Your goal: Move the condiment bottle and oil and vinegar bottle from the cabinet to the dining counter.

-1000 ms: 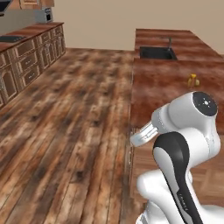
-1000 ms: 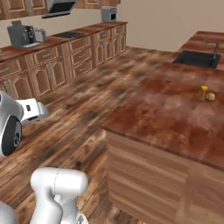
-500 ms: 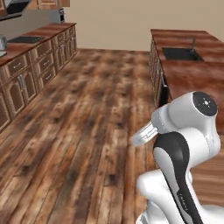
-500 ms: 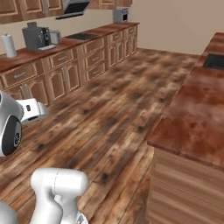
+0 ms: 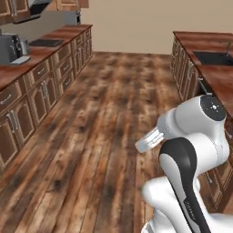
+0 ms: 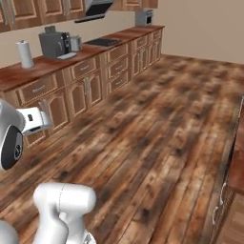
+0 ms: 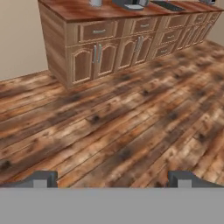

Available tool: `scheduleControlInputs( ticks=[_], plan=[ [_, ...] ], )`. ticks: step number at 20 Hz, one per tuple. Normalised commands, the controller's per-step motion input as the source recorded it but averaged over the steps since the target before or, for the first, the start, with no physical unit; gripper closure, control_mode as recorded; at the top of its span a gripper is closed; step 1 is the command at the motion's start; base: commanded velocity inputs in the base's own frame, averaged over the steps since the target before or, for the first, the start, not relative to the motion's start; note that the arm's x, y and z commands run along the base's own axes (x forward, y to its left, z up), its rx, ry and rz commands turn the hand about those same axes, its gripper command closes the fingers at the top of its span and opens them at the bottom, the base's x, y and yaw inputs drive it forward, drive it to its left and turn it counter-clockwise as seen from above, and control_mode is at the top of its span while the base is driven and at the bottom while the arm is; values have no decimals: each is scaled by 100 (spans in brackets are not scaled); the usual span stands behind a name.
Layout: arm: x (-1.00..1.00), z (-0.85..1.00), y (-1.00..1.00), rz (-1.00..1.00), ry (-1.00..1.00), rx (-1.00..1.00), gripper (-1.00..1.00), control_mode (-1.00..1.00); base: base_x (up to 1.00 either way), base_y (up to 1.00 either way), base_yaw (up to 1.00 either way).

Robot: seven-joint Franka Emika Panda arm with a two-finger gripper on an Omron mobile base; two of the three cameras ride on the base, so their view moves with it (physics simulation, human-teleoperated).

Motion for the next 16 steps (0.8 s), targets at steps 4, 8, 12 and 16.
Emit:
scheduleControlInputs(
  ticks=[4, 8, 12, 16],
  plan=[
    [0, 0, 0, 0, 0, 0, -100, 100, 98, 81, 0],
    [0, 0, 0, 0, 0, 0, -100, 100, 100, 33, -3],
    [0, 0, 0, 0, 0, 0, -100, 100, 100, 4, -9],
    [0, 0, 0, 0, 0, 0, -100, 100, 100, 0, -9]
  ],
)
